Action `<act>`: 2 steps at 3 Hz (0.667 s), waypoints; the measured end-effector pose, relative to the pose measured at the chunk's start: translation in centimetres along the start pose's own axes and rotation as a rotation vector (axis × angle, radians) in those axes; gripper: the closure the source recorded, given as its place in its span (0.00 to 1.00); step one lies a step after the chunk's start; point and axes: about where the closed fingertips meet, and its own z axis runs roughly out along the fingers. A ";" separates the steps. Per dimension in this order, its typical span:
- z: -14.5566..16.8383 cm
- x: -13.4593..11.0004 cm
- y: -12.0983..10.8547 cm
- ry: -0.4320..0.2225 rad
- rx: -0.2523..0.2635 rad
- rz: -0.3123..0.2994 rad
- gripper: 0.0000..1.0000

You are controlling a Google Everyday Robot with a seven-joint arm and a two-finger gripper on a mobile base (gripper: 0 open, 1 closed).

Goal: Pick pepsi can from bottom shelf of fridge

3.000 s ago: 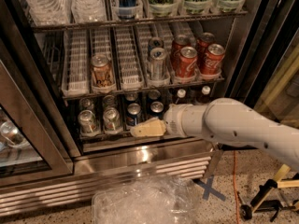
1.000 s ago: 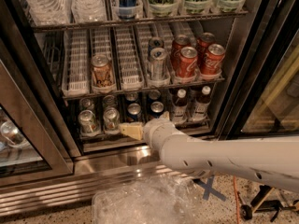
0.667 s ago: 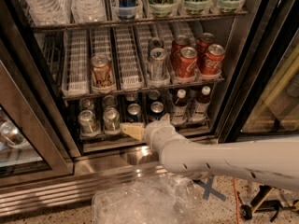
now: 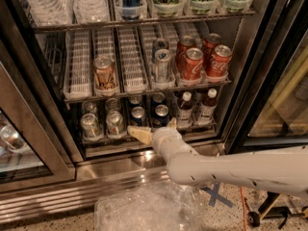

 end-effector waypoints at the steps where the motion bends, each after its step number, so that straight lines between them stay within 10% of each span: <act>1: 0.9 1.4 -0.9 -0.040 0.031 -0.016 0.00; 2: 1.0 2.2 -1.4 -0.066 0.067 -0.032 0.00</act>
Offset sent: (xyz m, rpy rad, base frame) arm 0.0060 -0.0137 -0.0374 -0.0456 -0.1016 -0.1113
